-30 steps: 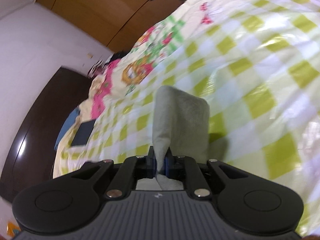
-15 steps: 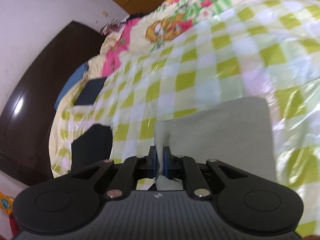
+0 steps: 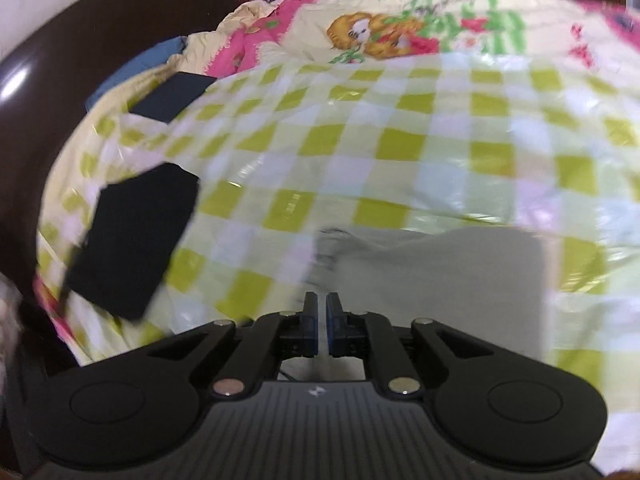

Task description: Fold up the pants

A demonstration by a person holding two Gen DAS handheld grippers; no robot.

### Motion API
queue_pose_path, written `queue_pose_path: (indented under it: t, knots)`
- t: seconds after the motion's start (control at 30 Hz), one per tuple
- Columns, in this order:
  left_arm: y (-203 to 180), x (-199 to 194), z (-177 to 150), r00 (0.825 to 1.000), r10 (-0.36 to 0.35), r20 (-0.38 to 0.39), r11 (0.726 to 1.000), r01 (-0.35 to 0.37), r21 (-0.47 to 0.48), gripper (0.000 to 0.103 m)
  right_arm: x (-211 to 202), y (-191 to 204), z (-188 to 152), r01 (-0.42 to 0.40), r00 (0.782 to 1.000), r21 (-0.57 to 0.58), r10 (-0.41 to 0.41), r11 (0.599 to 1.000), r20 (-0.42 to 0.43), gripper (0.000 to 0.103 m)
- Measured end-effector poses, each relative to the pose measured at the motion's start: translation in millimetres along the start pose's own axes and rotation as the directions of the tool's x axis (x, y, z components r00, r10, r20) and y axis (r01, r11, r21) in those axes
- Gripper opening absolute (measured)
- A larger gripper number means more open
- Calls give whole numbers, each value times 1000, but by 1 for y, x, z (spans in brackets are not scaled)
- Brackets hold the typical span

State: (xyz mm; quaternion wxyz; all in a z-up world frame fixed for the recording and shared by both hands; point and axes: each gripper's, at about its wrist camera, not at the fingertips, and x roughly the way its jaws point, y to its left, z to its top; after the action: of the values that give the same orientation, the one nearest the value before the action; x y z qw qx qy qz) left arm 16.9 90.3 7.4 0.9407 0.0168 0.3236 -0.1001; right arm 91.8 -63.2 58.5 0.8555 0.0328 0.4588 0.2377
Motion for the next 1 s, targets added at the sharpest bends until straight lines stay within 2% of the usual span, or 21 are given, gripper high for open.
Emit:
queue_pose_path:
  t: [0.03, 0.1, 0.23, 0.33, 0.37, 0.47, 0.53, 0.57, 0.63, 0.67, 0.77, 0.83, 0.9, 1.0]
  knots:
    - [2, 2, 1, 1000, -4, -5, 1000, 4, -6, 83, -9, -4, -7, 5, 1000, -7, -5, 1000, 2, 14]
    - [4, 5, 2, 1000, -10, -15, 1000, 9, -17, 83, -25, -11, -26, -23, 1000, -12, 23, 1000, -5, 33]
    - [2, 8, 3, 1000, 8, -23, 1000, -8, -5, 83, -38, -5, -54, -86, 996, -65, 85, 994, -17, 38]
    - [-1, 7, 3, 999, 45, -23, 998, -44, 37, 83, -34, 6, -62, -30, 1000, -194, 31, 981, 3, 48]
    - [-2, 5, 3, 998, 58, -18, 997, -57, 57, 83, -33, 8, -64, -27, 1000, -219, 27, 975, 0, 48]
    - [-5, 1, 1, 997, 81, -16, 990, -79, 114, 83, -36, 6, -69, -79, 997, -288, 81, 954, -2, 48]
    - [-5, 1, 1, 997, 77, -28, 989, -73, 126, 83, -30, 11, -73, -13, 999, -379, 28, 925, 36, 50]
    - [-6, 1, 1, 996, 74, -40, 990, -68, 127, 83, -25, 10, -74, -10, 999, -386, 25, 922, 34, 50]
    - [-8, 2, 2, 995, 86, -55, 987, -78, 139, 83, -10, 6, -75, -4, 1000, -372, 11, 928, 17, 26]
    - [-10, 2, 2, 994, 92, -60, 984, -81, 160, 83, -4, 4, -75, 12, 1000, -359, -8, 933, 12, 9]
    - [-16, -3, 2, 991, 119, -60, 971, -104, 216, 83, -8, -11, -74, -20, 999, -271, 31, 962, 36, 7]
    - [-16, -9, 4, 991, 112, -70, 971, -94, 221, 83, -20, -23, -73, -53, 996, -200, 68, 978, 66, 6]
    - [-14, -17, 8, 995, 65, -82, 977, -47, 206, 83, -31, -37, -71, -88, 990, -127, 101, 988, 96, 6]
    - [-13, -25, 19, 990, -76, -121, 983, 95, 157, 83, -46, -55, -70, -134, 979, -50, 140, 990, 147, 6]
